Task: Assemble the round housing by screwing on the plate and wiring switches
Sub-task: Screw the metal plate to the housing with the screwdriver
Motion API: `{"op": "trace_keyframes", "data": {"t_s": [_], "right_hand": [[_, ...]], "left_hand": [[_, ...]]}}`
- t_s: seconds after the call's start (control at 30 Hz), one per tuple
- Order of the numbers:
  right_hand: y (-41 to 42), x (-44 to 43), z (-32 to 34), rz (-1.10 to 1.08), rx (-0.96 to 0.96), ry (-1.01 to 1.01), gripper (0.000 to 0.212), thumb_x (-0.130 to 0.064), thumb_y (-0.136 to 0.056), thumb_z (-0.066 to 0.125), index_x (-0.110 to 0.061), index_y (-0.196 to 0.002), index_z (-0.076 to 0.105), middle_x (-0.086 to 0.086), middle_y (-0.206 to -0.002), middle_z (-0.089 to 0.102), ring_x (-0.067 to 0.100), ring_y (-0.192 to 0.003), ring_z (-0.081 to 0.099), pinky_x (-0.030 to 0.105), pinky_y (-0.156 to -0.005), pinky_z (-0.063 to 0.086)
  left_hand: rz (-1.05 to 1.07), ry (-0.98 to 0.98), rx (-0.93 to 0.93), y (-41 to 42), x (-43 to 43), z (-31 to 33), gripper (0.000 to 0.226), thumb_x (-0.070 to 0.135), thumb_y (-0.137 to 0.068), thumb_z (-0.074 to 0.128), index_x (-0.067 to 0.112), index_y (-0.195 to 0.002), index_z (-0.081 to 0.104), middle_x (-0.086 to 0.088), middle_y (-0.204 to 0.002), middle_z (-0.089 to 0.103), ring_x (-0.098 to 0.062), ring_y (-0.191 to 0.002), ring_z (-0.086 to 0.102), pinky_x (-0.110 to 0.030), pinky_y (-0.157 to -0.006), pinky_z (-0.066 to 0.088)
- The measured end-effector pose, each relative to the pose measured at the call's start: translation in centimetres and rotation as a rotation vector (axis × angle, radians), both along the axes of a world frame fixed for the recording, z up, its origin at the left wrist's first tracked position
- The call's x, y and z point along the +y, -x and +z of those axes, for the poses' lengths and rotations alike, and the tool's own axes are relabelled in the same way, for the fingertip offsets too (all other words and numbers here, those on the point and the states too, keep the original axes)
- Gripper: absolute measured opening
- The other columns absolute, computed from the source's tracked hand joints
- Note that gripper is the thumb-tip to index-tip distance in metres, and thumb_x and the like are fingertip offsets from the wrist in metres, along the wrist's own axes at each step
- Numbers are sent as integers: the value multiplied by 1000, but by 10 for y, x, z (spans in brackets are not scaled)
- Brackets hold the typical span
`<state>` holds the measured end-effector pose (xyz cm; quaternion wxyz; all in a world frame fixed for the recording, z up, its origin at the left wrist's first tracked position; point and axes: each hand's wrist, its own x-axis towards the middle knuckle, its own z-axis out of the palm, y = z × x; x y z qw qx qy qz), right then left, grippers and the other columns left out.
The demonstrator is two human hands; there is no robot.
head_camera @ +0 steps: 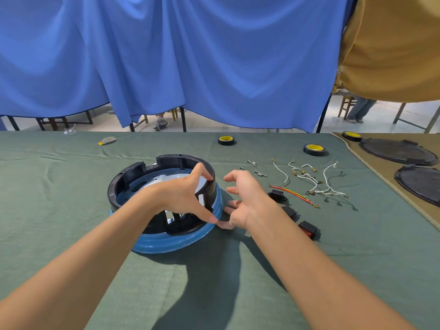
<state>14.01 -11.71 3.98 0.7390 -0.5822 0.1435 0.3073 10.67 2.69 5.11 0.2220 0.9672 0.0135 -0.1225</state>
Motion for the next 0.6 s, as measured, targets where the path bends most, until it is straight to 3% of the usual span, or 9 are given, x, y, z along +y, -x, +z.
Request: {"op": "trace_keyframes", "data": {"t_s": [0.1, 0.23, 0.3, 0.43, 0.57, 0.6], "right_hand": [[2, 1, 4, -32, 19, -17, 19, -27, -78, 56, -9, -86, 55, 16, -75, 54, 29, -67, 52, 46, -62, 45], [0, -2, 3, -66, 35, -63, 28, -34, -76, 57, -9, -89, 55, 15, -67, 63, 29, -69, 57, 40, -60, 46], [-2, -2, 0, -66, 63, -84, 32, -34, -75, 57, -7, -93, 56, 13, -78, 64, 28, -76, 60, 38, -65, 45], [2, 5, -11, -69, 75, -107, 30, -13, -86, 47, -1, -110, 61, 14, -87, 67, 27, -73, 64, 36, -61, 48], [4, 10, -20, -140, 50, -229, 29, 6, -91, 34, 3, -108, 57, 19, -94, 64, 32, -79, 63, 49, -86, 54], [4, 10, -21, -149, 54, -243, 29, 7, -91, 33, 2, -107, 57, 20, -95, 64, 32, -78, 63, 48, -85, 54]], "left_hand": [[-5, -18, -17, 1, -1, -3, 82, 45, -70, 86, 40, -116, 18, 3, -105, 45, -19, -97, 54, -29, -74, 42], [21, -40, -75, 3, 1, 3, 80, 44, -72, 85, 36, -121, 22, 3, -87, 49, -12, -70, 51, -25, -58, 39], [35, -13, -90, 3, 2, 10, 80, 44, -72, 85, 37, -123, 24, -1, -83, 51, -15, -65, 49, -26, -56, 40], [26, -12, -63, 7, 1, 16, 80, 41, -73, 84, 37, -123, 22, -1, -84, 53, -15, -66, 50, -25, -56, 41], [64, -87, -125, 11, -10, 10, 71, 46, -80, 77, 29, -126, 26, 2, -83, 53, -12, -72, 52, -27, -59, 40], [106, -77, -181, 10, -15, 7, 63, 46, -84, 73, 24, -123, 30, 2, -85, 54, -12, -73, 52, -27, -58, 40]]}}
